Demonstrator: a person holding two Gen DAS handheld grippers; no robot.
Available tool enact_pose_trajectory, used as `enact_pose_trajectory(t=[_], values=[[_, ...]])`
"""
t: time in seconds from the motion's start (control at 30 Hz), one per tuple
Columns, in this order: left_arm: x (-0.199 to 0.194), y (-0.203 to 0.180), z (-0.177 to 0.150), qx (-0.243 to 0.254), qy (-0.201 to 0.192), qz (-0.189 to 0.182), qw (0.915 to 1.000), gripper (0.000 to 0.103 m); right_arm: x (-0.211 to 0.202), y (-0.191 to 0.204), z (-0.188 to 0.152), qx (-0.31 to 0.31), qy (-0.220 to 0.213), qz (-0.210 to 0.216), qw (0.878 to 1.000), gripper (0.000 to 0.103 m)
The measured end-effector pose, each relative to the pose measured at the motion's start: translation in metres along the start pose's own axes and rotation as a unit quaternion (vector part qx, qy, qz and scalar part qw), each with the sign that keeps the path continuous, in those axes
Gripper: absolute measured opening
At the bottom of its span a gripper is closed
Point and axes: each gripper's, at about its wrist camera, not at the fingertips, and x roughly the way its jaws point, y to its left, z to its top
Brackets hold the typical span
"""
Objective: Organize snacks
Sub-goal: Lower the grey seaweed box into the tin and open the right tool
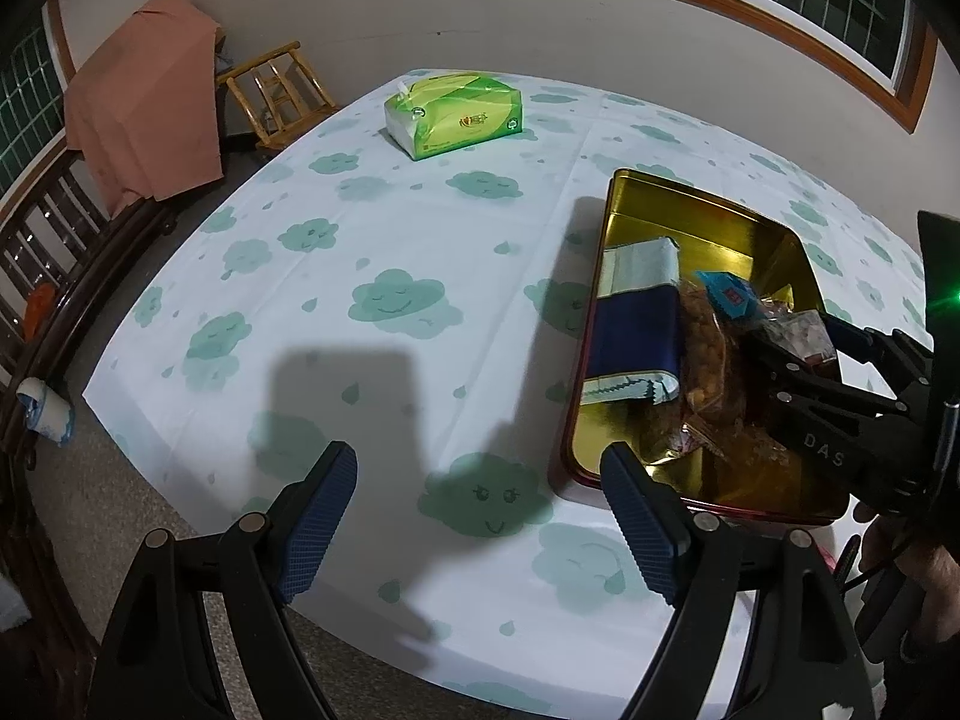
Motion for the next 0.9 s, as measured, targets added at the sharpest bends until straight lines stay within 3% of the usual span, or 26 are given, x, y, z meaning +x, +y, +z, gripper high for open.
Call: enact_pose_trajectory(t=[0.27,0.9], values=[[-0.006,-0.008,-0.001,0.006,-0.004,-0.001,1.0,0.082,-0.01,-0.005,0.0,0.017,-0.004,0.005,1.0,0.079],[-0.021,-0.029,0.001,0.02,-0.013,-0.007,0.9997,0.083,-0.069,-0.015,-0.02,0.065,-0.019,0.031,0.997,0.084]])
